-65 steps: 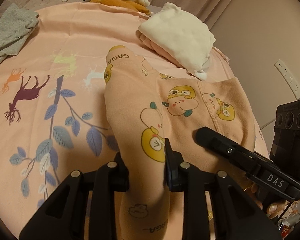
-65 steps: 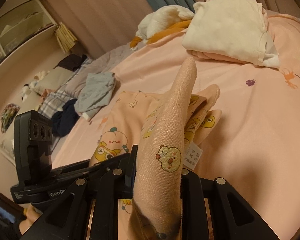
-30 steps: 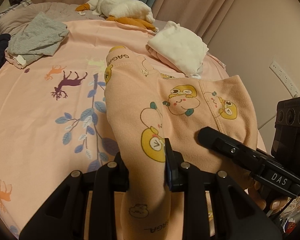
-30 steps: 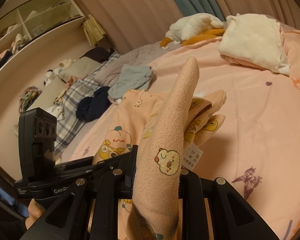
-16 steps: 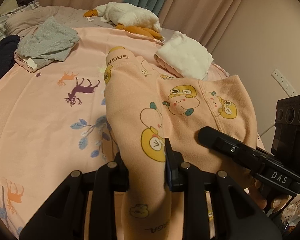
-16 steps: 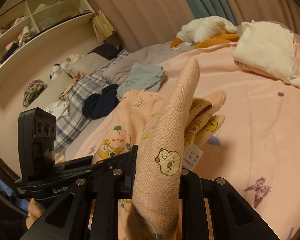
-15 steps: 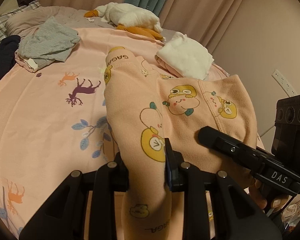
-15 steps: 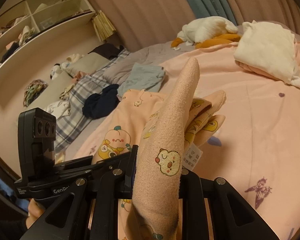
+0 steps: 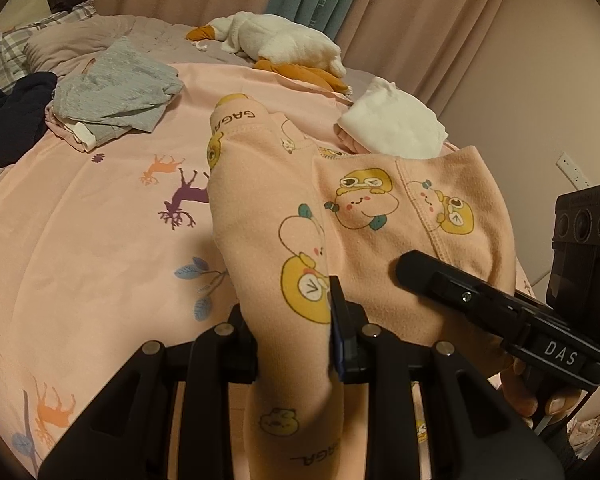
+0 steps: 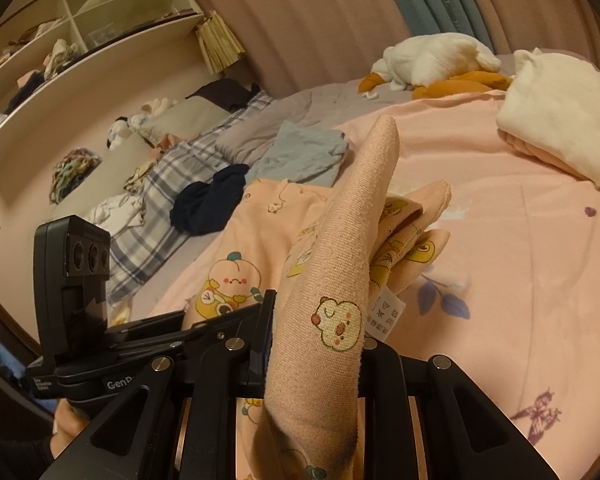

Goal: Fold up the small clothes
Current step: 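Hold the lifted shirt end up with the right gripper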

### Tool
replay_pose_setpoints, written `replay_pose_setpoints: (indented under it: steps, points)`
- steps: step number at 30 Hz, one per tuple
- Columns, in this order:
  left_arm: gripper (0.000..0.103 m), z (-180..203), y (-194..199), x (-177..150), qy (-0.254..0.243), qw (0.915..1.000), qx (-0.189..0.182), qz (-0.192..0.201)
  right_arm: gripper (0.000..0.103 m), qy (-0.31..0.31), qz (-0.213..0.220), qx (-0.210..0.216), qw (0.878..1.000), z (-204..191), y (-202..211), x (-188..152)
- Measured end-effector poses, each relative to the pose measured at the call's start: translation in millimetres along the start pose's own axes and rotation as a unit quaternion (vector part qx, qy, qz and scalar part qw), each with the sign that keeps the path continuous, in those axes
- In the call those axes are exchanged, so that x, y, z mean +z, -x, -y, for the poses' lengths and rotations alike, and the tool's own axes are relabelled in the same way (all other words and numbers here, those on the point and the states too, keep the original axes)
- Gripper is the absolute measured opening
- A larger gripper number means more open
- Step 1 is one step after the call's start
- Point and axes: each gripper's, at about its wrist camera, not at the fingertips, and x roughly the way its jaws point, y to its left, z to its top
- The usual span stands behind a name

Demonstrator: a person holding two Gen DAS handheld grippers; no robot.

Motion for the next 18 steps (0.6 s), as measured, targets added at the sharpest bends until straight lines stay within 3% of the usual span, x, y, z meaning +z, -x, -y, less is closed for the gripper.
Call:
replay_pose_setpoints:
  steps: [18]
  points:
    - [0.026, -22.8, -21.8, 11.6, 0.008, 0.9998, 0.017, -0.011, 0.024, -0.009, -0.018, 0.011, 1.0, 2.8, -26.9, 6.2]
